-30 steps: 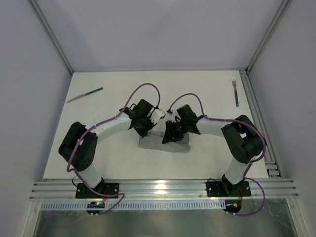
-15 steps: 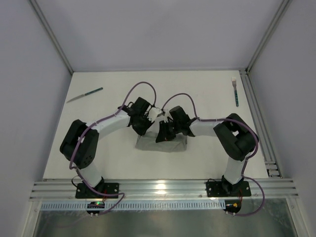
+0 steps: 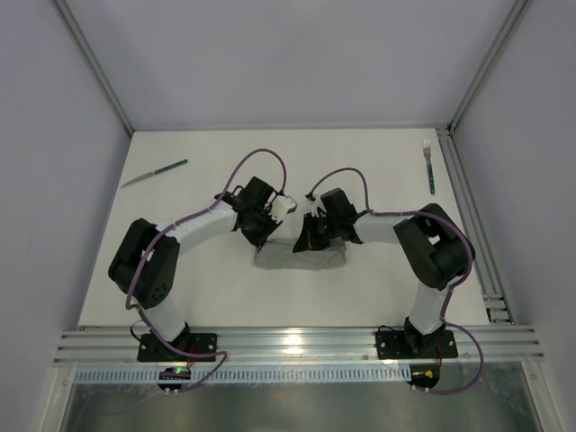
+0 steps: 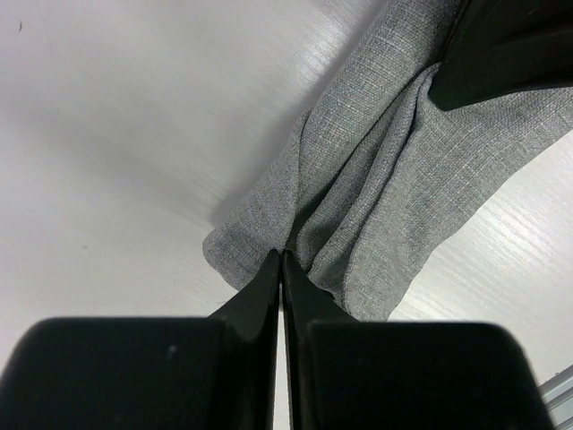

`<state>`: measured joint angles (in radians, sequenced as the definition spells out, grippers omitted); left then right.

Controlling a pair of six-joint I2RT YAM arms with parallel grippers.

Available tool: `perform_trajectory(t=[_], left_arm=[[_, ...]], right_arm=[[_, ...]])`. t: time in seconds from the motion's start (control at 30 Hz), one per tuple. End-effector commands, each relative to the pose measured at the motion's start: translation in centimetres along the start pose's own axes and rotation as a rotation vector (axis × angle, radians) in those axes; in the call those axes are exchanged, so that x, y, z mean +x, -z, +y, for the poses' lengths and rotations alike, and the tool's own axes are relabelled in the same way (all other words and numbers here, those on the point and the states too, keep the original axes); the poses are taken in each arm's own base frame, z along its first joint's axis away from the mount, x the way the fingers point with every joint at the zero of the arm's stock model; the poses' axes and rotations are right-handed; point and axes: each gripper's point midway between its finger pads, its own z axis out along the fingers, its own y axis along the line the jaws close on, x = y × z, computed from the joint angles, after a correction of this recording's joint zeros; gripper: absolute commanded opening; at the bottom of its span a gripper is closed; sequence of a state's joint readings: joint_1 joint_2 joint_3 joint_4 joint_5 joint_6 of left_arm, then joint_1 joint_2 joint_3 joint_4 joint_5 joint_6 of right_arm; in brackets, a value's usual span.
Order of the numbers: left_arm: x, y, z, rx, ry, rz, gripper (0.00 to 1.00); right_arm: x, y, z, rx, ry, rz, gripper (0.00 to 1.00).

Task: Fold the napkin into a case and place the utensils inside
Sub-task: Stuff the 2/3-rectangle-folded napkin into the folded napkin.

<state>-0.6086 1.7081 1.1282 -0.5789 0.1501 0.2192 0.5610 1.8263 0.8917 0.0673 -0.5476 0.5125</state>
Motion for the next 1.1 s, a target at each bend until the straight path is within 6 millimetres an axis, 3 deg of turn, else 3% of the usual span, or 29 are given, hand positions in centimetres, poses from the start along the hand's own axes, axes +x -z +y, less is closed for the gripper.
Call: perform_trajectory(t=[0.0, 0.23, 0.47, 0.63, 0.73, 1.07], left_arm=[[-1.2, 1.6, 0.3, -0.018, -0.045, -0.051, 0.0], [-1.2, 1.4, -0.1, 0.005, -0.061, -0.054, 0.0], [-1.1, 0.9, 0.1, 0.006, -0.068, -0.044, 0.0], [-0.9, 0.4, 0.1, 0.01, -0.069, -0.038, 0.0], [-0.8, 0.2, 0.1, 0.01, -0.07, -0.035, 0.0], [-0.4, 0.2, -0.5, 0.038, -0.087, -0.035, 0.0]], right_arm=[[-0.8, -0.1, 0.0, 0.015, -0.05, -0.037, 0.03], [-3.2, 1.2, 2.3, -0.012, -0.013, -0.093, 0.03], [-2.7, 0.9, 2.5, -0.004, -0.005, -0.032, 0.03], [-4.0, 1.7, 3.3, 0.012, 0.042, -0.064, 0.03], [-4.3, 1.6, 2.8, 0.03, 0.041, -0.064, 0.03], [-3.3, -1.0, -1.7, 0.091, -0.048, -0.021, 0.03]])
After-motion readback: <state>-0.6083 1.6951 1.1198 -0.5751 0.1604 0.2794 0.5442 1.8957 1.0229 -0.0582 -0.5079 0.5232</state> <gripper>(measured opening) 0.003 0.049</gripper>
